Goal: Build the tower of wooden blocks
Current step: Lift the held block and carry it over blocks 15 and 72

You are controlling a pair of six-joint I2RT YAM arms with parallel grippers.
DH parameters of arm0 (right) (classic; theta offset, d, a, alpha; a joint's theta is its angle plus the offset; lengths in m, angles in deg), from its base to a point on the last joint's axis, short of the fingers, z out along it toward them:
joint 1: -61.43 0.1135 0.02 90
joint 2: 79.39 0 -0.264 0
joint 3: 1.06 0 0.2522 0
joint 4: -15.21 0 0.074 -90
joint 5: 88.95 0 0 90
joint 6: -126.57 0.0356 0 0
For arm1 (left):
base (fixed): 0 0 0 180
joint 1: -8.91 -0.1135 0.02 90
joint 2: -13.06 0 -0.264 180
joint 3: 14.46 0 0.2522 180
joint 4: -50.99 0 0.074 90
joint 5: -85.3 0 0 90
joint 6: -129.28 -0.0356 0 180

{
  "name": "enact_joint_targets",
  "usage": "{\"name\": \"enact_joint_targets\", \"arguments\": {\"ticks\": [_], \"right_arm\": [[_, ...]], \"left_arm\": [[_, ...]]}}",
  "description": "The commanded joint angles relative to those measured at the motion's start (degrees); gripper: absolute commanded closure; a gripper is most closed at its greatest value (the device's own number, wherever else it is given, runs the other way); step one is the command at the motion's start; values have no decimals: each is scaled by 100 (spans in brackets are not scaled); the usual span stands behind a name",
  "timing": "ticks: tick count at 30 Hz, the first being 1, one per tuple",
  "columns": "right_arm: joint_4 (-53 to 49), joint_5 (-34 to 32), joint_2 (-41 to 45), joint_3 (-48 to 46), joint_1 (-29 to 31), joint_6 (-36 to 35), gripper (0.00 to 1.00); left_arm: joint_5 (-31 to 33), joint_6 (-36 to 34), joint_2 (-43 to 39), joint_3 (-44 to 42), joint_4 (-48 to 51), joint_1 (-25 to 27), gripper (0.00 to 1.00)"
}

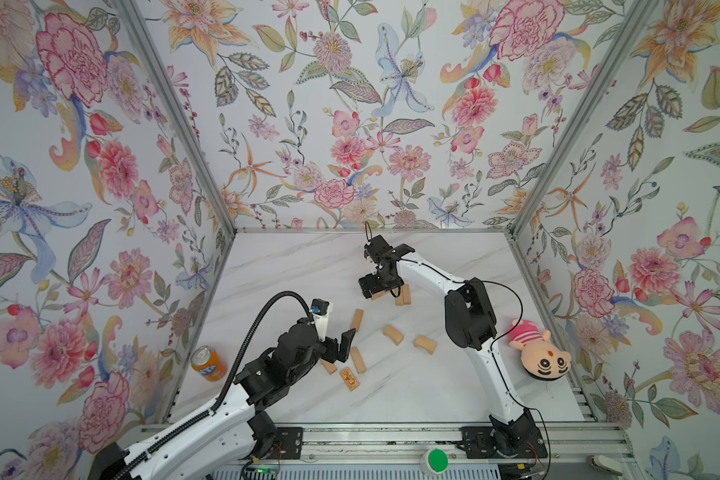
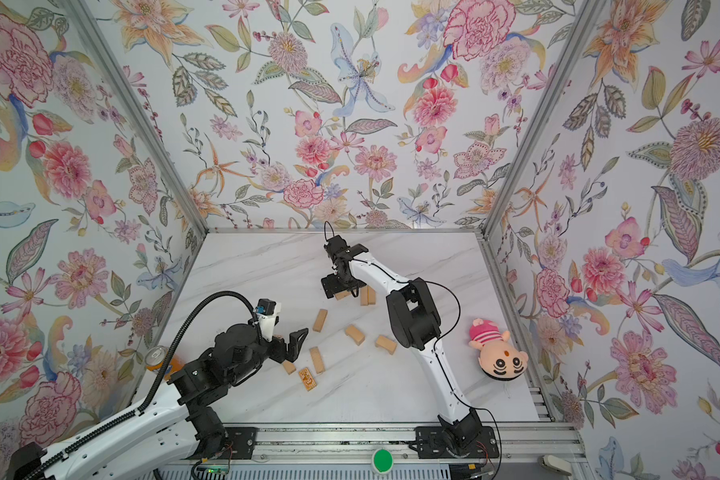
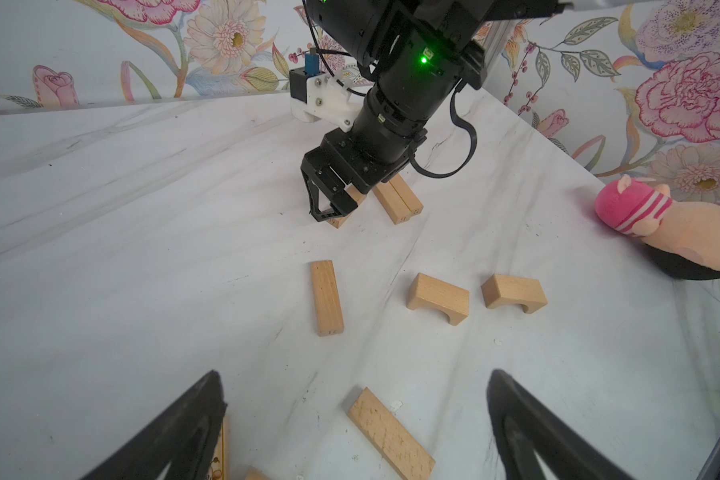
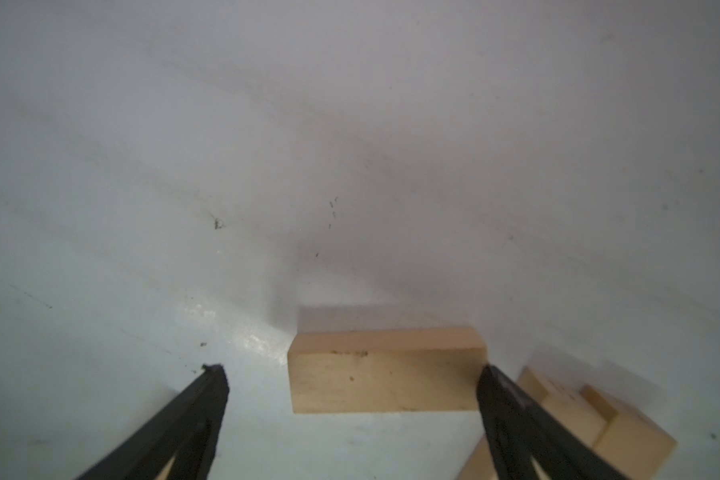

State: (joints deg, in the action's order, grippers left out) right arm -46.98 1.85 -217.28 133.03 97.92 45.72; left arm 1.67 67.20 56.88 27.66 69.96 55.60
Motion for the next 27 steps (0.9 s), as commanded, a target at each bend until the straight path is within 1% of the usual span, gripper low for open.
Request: {"name": "enact_joint_targets", "arguments": {"ticks": [1, 16, 24, 27], "right_arm": [[-140, -82, -210, 140, -53, -81, 4], [-139, -45, -274, 114, -66, -89, 5], [-224, -96, -257, 109, -55, -63, 11], [-270, -155, -248, 114, -46, -15, 15]], "left_arm": [[85, 34, -40, -56, 85, 67, 1], [128, 28, -40, -33, 108, 84, 1], [156, -8, -40, -15, 78, 68, 1], [154, -17, -47, -17, 60, 76, 1]]}}
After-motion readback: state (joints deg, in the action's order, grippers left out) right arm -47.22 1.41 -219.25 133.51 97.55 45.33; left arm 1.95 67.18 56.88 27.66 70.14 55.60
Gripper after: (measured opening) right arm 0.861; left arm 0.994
